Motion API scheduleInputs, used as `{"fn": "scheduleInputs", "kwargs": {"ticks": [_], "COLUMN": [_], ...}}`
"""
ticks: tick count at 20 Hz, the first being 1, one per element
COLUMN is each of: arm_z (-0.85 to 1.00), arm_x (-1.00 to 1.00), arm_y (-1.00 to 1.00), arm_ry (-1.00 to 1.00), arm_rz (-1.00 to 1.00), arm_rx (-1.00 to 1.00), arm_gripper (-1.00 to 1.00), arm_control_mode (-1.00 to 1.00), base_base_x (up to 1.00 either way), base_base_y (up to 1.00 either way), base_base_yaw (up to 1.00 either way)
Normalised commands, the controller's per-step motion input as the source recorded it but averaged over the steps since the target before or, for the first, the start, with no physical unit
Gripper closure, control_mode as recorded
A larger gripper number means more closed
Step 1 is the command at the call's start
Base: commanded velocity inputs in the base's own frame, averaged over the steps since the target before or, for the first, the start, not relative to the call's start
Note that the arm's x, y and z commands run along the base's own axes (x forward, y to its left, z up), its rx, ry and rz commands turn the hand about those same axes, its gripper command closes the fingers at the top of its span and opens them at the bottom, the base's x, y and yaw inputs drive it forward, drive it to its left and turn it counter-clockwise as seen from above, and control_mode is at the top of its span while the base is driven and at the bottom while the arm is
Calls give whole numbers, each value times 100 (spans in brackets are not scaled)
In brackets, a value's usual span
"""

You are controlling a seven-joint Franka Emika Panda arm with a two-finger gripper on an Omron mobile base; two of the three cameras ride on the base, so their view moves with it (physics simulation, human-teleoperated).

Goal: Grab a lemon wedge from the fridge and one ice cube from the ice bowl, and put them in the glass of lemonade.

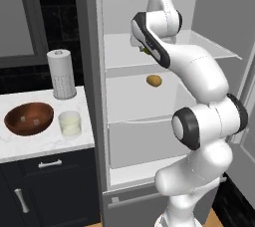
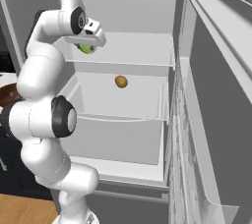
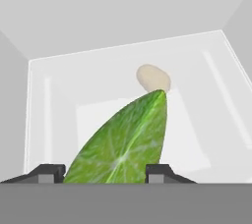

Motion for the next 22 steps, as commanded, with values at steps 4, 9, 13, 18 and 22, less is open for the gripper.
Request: {"fn": "scheduleInputs", "kwargs": {"ticks": [4, 9, 13, 18, 22], "arm_z": [-11, 0, 0, -1, -39], "arm_x": [-100, -100, -100, -100, -100], "arm_y": [0, 0, 0, -20, -39], "arm_ry": [-7, -3, 0, -2, 0], "arm_rz": [0, 0, 0, 1, 0], "arm_rx": [0, 0, 0, 1, 2], "arm_gripper": [100, 100, 100, 100, 100], "arm_control_mode": [-100, -100, -100, -100, -100], "base_base_x": [0, 0, 0, 0, 0], "base_base_y": [0, 0, 0, 0, 0], "base_base_yaw": [0, 0, 0, 0, 0]}}
